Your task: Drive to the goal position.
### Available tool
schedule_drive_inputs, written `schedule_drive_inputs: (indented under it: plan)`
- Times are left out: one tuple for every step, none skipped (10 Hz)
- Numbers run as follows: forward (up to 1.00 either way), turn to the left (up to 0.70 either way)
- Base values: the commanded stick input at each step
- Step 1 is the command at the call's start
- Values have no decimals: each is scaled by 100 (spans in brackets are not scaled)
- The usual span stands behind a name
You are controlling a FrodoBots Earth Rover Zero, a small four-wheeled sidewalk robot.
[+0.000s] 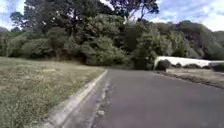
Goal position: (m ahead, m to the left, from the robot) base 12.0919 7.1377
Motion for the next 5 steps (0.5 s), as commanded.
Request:
schedule_drive_inputs:
  plan:
    - [62, 0]
    - [60, -21]
    - [59, -38]
    - [58, -54]
    - [67, -10]
